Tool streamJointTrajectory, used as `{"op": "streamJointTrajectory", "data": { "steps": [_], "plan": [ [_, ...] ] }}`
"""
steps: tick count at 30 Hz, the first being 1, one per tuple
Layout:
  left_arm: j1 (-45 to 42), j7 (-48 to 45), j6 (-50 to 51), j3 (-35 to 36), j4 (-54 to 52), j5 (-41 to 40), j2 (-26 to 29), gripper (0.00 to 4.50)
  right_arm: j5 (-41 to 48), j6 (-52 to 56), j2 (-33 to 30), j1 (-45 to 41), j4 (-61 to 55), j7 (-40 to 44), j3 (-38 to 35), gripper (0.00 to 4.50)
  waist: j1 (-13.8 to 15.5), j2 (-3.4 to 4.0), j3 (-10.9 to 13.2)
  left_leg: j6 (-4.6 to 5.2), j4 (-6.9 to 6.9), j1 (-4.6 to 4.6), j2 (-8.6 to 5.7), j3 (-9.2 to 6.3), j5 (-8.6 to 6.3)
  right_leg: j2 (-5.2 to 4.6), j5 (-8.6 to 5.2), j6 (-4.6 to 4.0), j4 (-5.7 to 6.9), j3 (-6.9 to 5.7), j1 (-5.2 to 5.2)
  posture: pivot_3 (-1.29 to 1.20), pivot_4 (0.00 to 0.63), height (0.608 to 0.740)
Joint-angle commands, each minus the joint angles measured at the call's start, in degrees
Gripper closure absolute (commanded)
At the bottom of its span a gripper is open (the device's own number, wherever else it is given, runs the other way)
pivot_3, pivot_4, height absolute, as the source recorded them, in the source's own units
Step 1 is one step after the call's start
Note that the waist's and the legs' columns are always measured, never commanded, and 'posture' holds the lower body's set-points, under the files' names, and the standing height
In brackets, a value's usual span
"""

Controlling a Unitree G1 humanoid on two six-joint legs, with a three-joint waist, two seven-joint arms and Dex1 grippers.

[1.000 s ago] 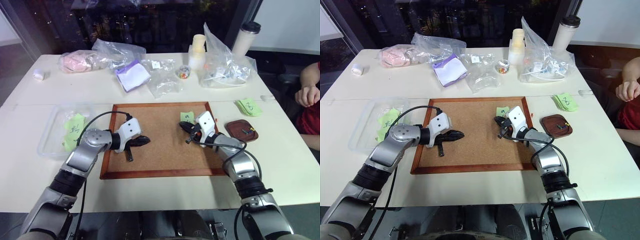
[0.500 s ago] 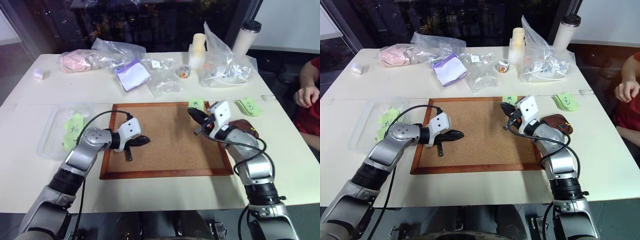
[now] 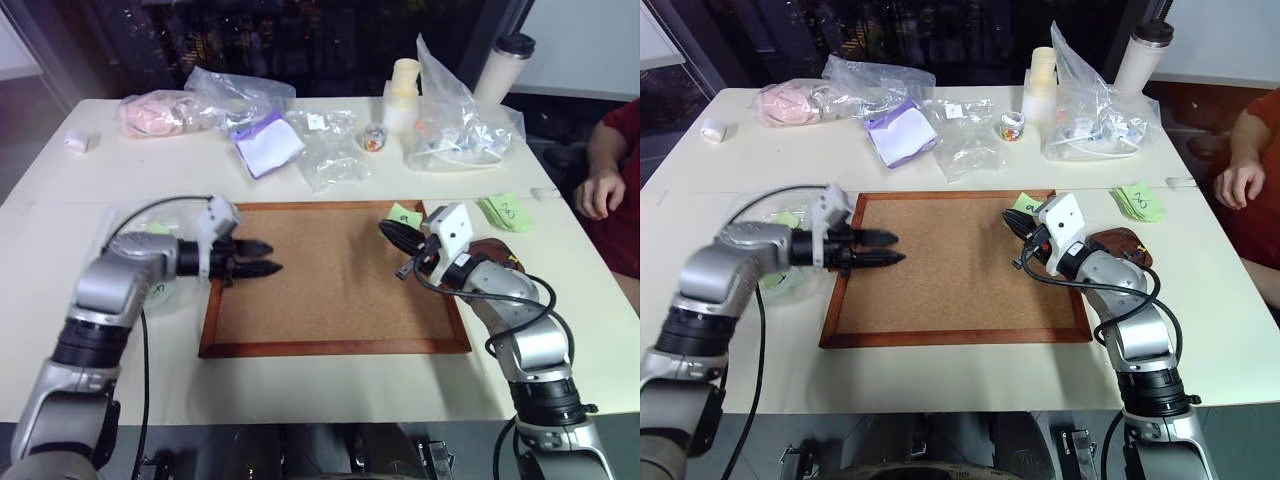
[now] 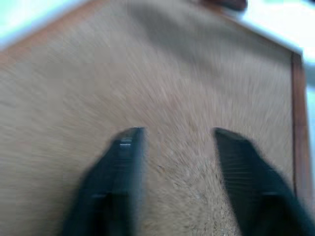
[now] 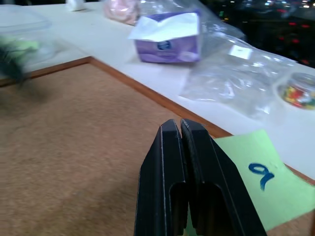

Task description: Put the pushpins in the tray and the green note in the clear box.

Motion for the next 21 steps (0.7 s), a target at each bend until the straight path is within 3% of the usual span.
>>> {"op": "streamJointTrajectory", "data": {
  "steps": [1, 4, 7, 11, 21],
  "plan": [
    [-7.9, -2.5, -0.8, 2.3, 6.4, -1.9, -0.2, 0.03, 1.0, -0.5, -1.2, -0.6, -2.5, 1.2, -0.7, 4.5, 0.0, -0.09, 0.1, 0.0, 0.01, 0.0, -0.02, 0.01, 0.0, -0.01, 0.0, 0.0, -0.02, 0.0, 0.02, 0.0, 0.15, 0.734],
    [-18.6, 0.1, -1.9, 2.1, 19.8, -0.6, -6.1, 0.03, 1.1, -0.5, -1.9, -1.6, -2.1, 2.6, 0.0, 4.5, 0.5, -0.21, 0.2, -0.01, 0.08, -0.03, -0.16, 0.03, 0.01, -0.1, 0.03, 0.05, -0.03, -0.13, 0.1, 0.0, 0.15, 0.734],
    [-27.9, 5.3, 4.6, 4.9, 35.7, -2.5, -14.8, 0.03, 1.1, -0.6, -3.0, -2.0, -2.5, 4.4, 0.7, 4.5, 0.9, -0.24, 0.2, -0.01, 0.13, -0.03, -0.23, -0.03, 0.01, -0.12, 0.06, 0.13, -0.13, -0.19, 0.19, 0.0, 0.15, 0.734],
    [-32.6, 3.2, 12.4, 6.2, 50.0, -3.8, -23.2, 0.03, 1.2, -0.2, -5.0, -2.0, -4.5, 6.8, 1.4, 4.5, 0.5, -0.24, 0.2, 0.01, 0.05, -0.1, -0.34, -0.12, 0.0, -0.16, 0.0, 0.28, -0.27, -0.2, 0.18, 0.0, 0.15, 0.734],
    [-34.0, -4.4, 18.7, 5.6, 59.0, -2.4, -31.6, 0.03, 1.0, 1.8, -7.7, -0.1, -11.1, 8.6, 3.4, 4.5, -0.3, -0.28, 0.4, -0.4, 0.01, -0.16, -0.42, -0.3, 0.24, -0.18, -0.05, 0.33, -0.1, -0.19, 0.05, 0.0, 0.15, 0.734]
  ]
}}
